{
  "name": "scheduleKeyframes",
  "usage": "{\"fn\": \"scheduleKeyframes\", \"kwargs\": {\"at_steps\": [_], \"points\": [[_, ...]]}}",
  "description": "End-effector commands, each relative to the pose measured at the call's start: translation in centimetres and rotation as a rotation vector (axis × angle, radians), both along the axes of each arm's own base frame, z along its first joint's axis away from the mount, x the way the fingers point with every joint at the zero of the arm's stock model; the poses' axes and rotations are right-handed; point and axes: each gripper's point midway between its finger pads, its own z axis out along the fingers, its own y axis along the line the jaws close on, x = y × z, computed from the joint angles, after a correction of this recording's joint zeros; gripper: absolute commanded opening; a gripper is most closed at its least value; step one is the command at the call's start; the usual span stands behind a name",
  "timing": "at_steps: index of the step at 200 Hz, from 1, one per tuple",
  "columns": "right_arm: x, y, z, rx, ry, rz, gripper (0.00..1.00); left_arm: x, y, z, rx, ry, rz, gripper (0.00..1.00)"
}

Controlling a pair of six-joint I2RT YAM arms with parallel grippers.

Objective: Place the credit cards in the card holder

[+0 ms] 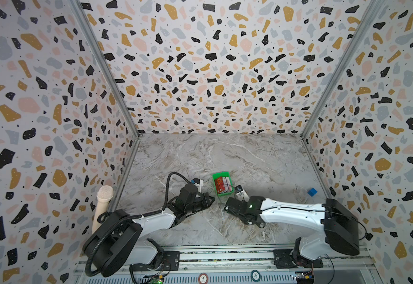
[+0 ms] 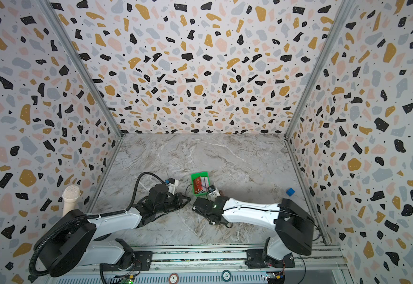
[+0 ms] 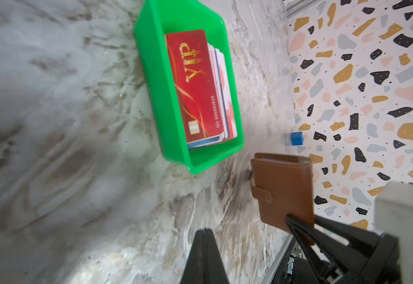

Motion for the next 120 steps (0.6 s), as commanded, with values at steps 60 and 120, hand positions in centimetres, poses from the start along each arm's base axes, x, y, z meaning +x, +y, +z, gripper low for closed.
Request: {"fn": "scheduleKeyframes", "kwargs": {"at_steps": [60, 120], "points": [[-4.3, 10.9, -2.0, 0.354, 0.232, 0.343, 0.54, -1.6, -1.9, -0.1, -0.057, 0.004, -0.091, 0.03], [-3.4, 10.2, -0.1, 0.499, 0.246, 0.344, 0.55, -2.7, -6.5, -0.1, -0.050, 0.002, -0.209, 0.05]]}}
